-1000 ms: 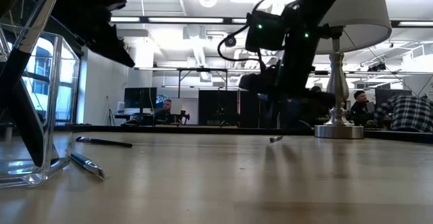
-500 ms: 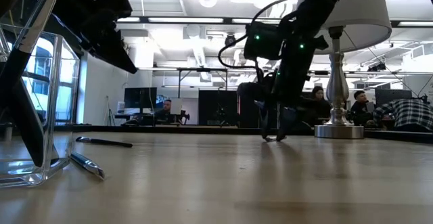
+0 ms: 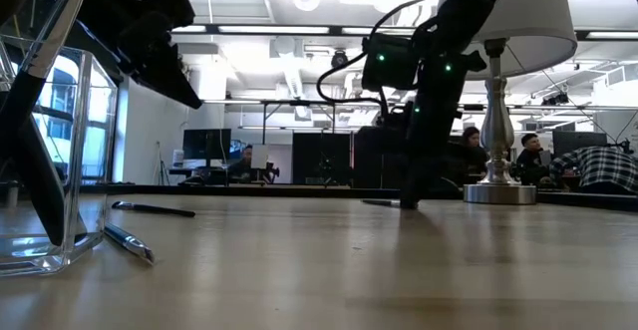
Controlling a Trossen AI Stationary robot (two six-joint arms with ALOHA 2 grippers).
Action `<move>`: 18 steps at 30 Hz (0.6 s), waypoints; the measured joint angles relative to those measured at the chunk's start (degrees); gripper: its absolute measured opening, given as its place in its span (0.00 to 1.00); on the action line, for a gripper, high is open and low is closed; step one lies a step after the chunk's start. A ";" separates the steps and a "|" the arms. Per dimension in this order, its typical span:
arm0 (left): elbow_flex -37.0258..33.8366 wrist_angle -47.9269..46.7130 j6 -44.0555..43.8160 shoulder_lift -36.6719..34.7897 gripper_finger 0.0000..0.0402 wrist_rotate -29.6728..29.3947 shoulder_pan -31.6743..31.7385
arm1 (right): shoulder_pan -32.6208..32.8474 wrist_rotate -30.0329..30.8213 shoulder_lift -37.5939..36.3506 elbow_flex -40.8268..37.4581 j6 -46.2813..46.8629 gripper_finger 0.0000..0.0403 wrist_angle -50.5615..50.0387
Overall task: Pick & Place Makeup Supplies
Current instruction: Put the silver makeup brush into the transparent organizer
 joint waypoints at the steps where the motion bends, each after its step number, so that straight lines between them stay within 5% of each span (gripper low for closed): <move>1: 0.00 0.00 0.50 0.01 0.01 -0.03 0.00 | 0.05 -0.95 -0.04 0.03 -1.60 0.03 0.01; 10: -0.02 2.82 7.58 1.80 0.01 -0.34 0.02 | 3.56 -6.36 -1.16 -0.15 -24.38 0.02 0.19; 18: -0.09 7.79 8.04 7.27 0.01 -0.26 0.02 | 6.64 -8.77 -4.01 -0.63 -34.24 0.01 4.16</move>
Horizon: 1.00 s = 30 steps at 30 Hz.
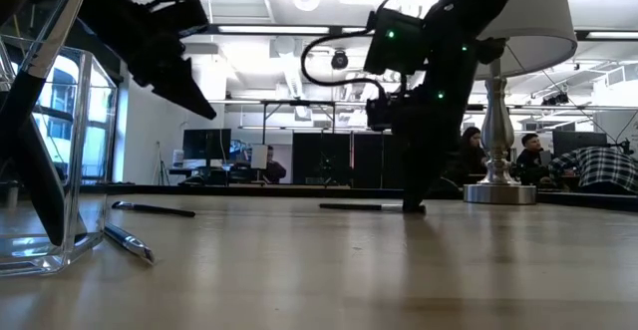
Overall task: Pick & Place Makeup Supplies
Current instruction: Put the silver makeup brush into the transparent organizer
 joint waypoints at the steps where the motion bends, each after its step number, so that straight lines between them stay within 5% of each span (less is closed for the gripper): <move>1: 0.00 1.00 0.00 0.65 0.01 0.20 0.00 | 0.19 -0.21 -0.60 -0.13 -0.47 0.01 0.31; 11: 1.49 4.66 10.02 3.92 0.01 0.67 0.01 | 0.44 -2.44 -4.67 0.03 -1.67 0.00 4.16; 23: 14.62 -3.13 20.40 12.87 0.02 5.57 0.02 | -0.55 -3.51 -4.79 0.16 1.47 0.01 4.76; 30: 23.59 -13.62 19.31 20.86 0.21 11.06 2.71 | -2.21 -5.68 -4.86 2.94 3.02 0.01 2.88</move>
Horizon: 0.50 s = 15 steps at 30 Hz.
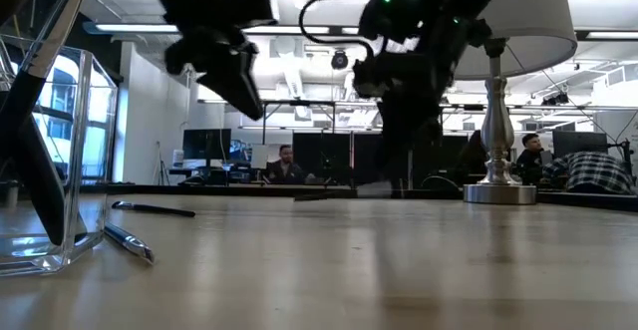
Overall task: Pick & Place Makeup Supplies
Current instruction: Put the silver makeup brush into the transparent organizer
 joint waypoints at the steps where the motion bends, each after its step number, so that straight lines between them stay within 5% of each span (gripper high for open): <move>1: 1.11 -0.27 0.00 1.08 0.24 0.01 0.27 | -0.16 0.05 -0.01 1.08 -0.51 0.01 -0.62; 7: 7.84 -0.70 0.62 7.16 0.41 0.13 0.64 | -0.30 1.91 -0.13 7.35 -2.52 0.00 -4.00; 15: 10.81 -5.08 -0.51 8.96 0.43 0.31 0.64 | -0.26 7.52 -0.17 8.94 -2.19 0.00 -12.98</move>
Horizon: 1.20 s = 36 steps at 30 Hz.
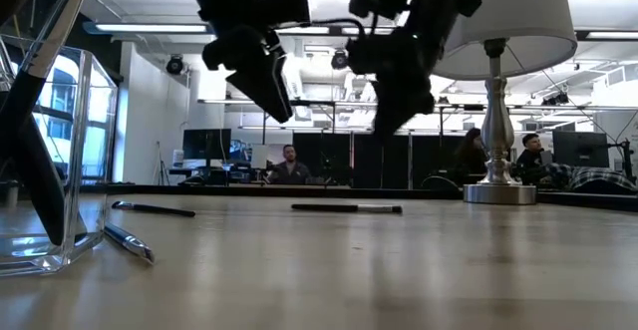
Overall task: Pick & Place Makeup Supplies
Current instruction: Put the silver makeup brush into the transparent organizer
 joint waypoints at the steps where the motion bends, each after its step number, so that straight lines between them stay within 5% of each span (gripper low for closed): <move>1: 0.00 -0.33 -0.78 0.00 0.43 -0.22 0.00 | 0.05 0.55 0.00 -0.07 -0.47 0.00 -1.65; 9: 0.00 -3.00 -6.85 0.00 0.43 0.21 0.00 | 0.42 -0.85 -8.42 -13.59 1.88 0.00 4.59; 18: 0.00 -0.16 -4.83 0.00 0.43 1.55 1.58 | 0.42 -0.21 -21.90 -39.48 6.20 0.01 40.75; 24: -0.02 0.75 -4.81 0.00 0.43 7.82 5.60 | 1.83 1.03 -20.83 -48.31 2.84 0.10 53.70; 36: 0.22 9.59 2.28 4.91 0.43 18.06 8.22 | 7.22 8.92 -10.00 -49.35 -9.03 0.41 63.74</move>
